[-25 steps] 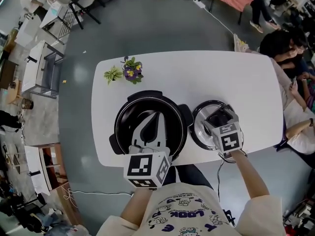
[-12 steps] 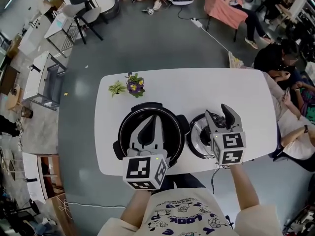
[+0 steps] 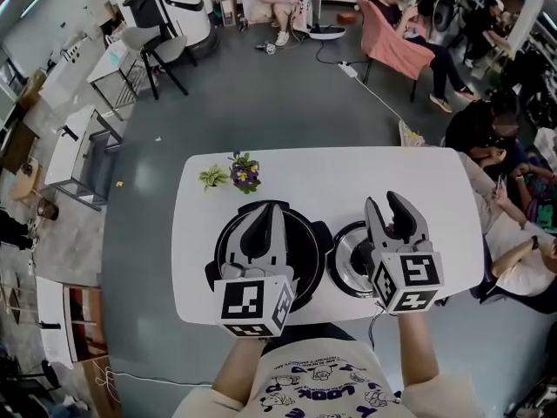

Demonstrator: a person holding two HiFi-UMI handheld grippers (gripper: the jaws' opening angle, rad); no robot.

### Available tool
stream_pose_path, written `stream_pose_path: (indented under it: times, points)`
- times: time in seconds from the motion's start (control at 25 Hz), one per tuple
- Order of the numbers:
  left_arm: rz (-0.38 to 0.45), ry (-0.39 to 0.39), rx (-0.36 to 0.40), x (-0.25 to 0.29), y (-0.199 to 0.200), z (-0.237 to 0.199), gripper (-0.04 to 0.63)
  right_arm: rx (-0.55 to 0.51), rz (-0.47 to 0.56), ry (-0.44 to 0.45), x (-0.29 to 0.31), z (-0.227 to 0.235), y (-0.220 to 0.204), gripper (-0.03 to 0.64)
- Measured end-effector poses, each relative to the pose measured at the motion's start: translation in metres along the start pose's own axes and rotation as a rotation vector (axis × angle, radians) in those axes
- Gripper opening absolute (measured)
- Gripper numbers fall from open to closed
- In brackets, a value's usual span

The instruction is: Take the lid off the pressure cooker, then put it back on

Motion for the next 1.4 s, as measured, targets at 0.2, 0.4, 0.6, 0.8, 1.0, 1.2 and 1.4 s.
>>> stream_pose_path:
  times: [0.2, 0.4, 0.6, 0.8, 1.0, 1.2, 1.4]
  points:
    - [0.045, -0.006, 0.016, -0.003, 0.018, 0.0, 0.015, -0.007, 0.082, -0.038, -0.01, -0.006, 0.027, 0.105]
    - [0.085, -0.005, 0.033, -0.008, 0.032, 0.002, 0.015, 0.009, 0.145, -0.073, -0.021, -0.008, 0.043, 0.064]
    - [0.114, -0.001, 0.025, -0.014, 0.047, 0.003, 0.014, 0.017, 0.183, -0.116, -0.031, -0.007, 0.056, 0.012]
    - [0.129, 0.003, 0.038, -0.016, 0.049, 0.005, 0.014, 0.044, 0.188, -0.113, -0.033, -0.007, 0.051, 0.012]
    - [0.134, 0.006, 0.041, -0.018, 0.052, 0.007, 0.014, 0.057, 0.183, -0.104, -0.036, -0.007, 0.051, 0.012]
    - [0.134, 0.007, 0.038, -0.017, 0.049, 0.005, 0.014, 0.06, 0.183, -0.109, -0.035, -0.007, 0.048, 0.012]
    - [0.131, 0.004, 0.037, -0.014, 0.051, 0.007, 0.014, 0.064, 0.177, -0.105, -0.035, -0.004, 0.049, 0.012]
Point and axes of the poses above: the fingertips, and each gripper's own axes: x forward along the fingers, z to its right, y out of its top, the point moved 1 cm from there along -x, backward along the fingers, and after that the axes turned 2 degrees about -z, right-handed, at the moved point
